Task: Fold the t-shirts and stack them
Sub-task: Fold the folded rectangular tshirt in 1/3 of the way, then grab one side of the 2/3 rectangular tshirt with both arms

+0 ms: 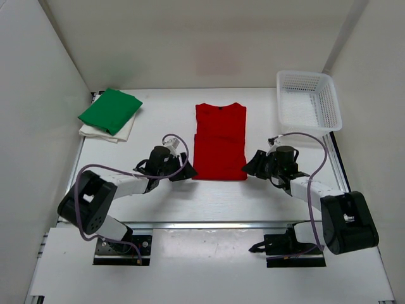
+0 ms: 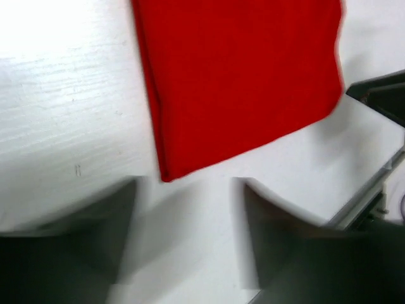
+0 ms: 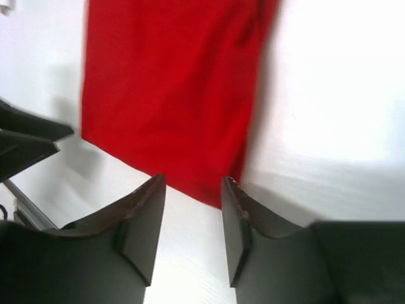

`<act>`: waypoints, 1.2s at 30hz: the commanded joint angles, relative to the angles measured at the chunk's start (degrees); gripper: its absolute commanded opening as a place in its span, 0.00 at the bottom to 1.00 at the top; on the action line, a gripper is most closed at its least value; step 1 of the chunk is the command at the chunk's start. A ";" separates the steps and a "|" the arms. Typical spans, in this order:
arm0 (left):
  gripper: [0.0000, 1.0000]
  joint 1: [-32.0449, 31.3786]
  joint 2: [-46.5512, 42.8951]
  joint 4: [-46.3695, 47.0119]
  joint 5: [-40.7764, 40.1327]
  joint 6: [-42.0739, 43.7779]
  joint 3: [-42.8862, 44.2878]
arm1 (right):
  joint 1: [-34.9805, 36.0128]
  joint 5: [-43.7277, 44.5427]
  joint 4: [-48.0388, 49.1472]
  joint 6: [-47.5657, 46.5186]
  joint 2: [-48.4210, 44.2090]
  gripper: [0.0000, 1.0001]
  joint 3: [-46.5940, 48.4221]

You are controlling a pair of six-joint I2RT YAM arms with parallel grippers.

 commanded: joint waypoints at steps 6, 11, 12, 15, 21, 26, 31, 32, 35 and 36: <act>0.99 -0.35 8.13 -0.66 -1.05 1.06 2.56 | -0.52 0.89 -1.75 -1.69 2.96 0.43 -1.99; 0.84 -1.58 10.60 0.22 0.44 0.97 3.53 | -0.52 -1.14 0.28 -0.90 7.09 0.41 -1.82; 0.76 -1.32 10.78 0.83 0.36 0.71 3.71 | -0.44 -1.23 0.54 -1.33 7.36 0.41 -1.90; 0.54 -2.01 11.75 0.23 0.53 0.71 4.06 | -0.61 -1.49 0.98 -1.43 8.68 0.40 -1.38; 0.31 -2.81 9.64 -2.32 -2.98 1.33 3.89 | -0.87 -2.11 1.59 -1.25 10.96 0.29 -0.93; 0.04 -3.07 7.90 -3.11 -4.73 1.23 3.62 | 0.26 -0.88 0.73 -1.08 10.35 0.00 -0.58; 0.00 -3.51 -0.02 -6.18 -5.61 1.85 -2.52 | 4.21 0.79 -2.27 0.33 1.84 0.00 -5.93; 0.00 -4.03 -2.81 -6.37 -5.53 2.02 -4.36 | 5.09 2.01 -3.84 0.51 -1.13 0.00 -6.47; 0.00 -8.41 -11.33 -11.89 -8.33 2.64 -9.37 | 11.59 6.57 -9.54 2.96 -9.65 0.00 -10.60; 0.00 -10.26 -15.63 -14.95 -9.39 2.20 -10.43 | 15.52 9.55 -12.79 4.80 -11.51 0.00 -11.82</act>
